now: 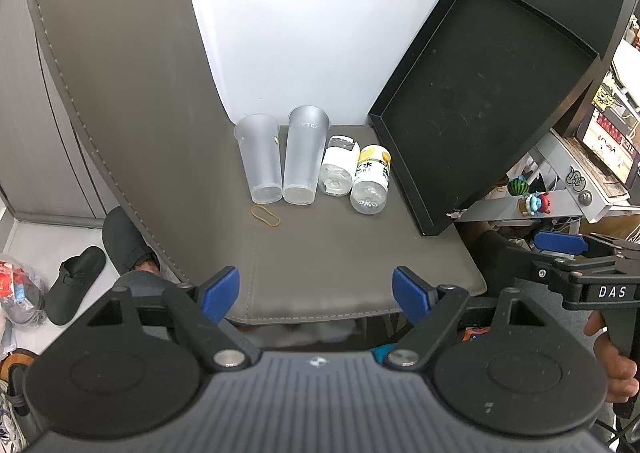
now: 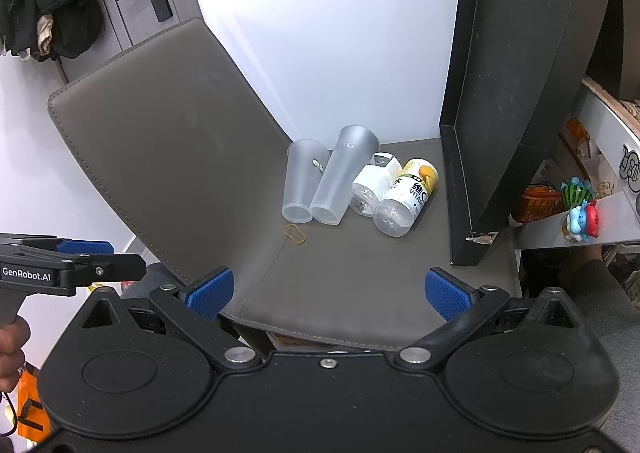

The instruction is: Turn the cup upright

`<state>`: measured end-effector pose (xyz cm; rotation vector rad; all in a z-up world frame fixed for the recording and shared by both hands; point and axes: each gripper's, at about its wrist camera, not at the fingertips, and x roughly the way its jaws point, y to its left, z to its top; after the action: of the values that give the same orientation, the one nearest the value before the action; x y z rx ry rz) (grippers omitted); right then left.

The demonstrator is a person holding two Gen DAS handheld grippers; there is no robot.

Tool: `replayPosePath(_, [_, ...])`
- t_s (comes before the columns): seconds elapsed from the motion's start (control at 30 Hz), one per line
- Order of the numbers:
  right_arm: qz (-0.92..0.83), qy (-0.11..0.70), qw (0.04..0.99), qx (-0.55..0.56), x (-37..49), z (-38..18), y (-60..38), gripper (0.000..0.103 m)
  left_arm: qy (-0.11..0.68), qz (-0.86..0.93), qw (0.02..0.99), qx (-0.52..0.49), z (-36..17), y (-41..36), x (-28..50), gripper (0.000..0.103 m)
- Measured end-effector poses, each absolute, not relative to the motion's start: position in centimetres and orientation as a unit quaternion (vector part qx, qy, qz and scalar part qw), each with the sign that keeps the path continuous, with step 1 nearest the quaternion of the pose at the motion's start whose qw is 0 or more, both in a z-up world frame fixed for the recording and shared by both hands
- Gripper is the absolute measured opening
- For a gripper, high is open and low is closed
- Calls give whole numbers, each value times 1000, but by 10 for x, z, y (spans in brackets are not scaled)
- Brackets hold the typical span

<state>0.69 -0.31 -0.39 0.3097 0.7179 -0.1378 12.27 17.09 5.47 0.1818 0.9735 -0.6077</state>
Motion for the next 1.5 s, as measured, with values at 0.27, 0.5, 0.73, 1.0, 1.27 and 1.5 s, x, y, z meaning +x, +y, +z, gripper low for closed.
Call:
replayPosePath(0.27, [-77,326,929,156,3,-2,-5,103,463,-285,835,85,51,171,126,83])
replayPosePath(0.5, [-86,324,927,167,7,-6,-12,103,467,-289,831,91,46,162,134,83])
replayPosePath(0.73, [-95,328,924,172,17,-15,-18,103,471,-287,829,90,37,148,147,83])
replayPosePath(1.0, [-97,330,919,190,32,-34,-28,103,482,-286,823,90,23,134,173,83])
replayPosePath(1.27, [-113,301,925,202,46,-41,-39,103,489,-286,819,88,11,118,204,83])
replayPosePath(1.5, [-117,274,924,240,59,-44,-62,103,494,-289,815,93,2,98,228,82])
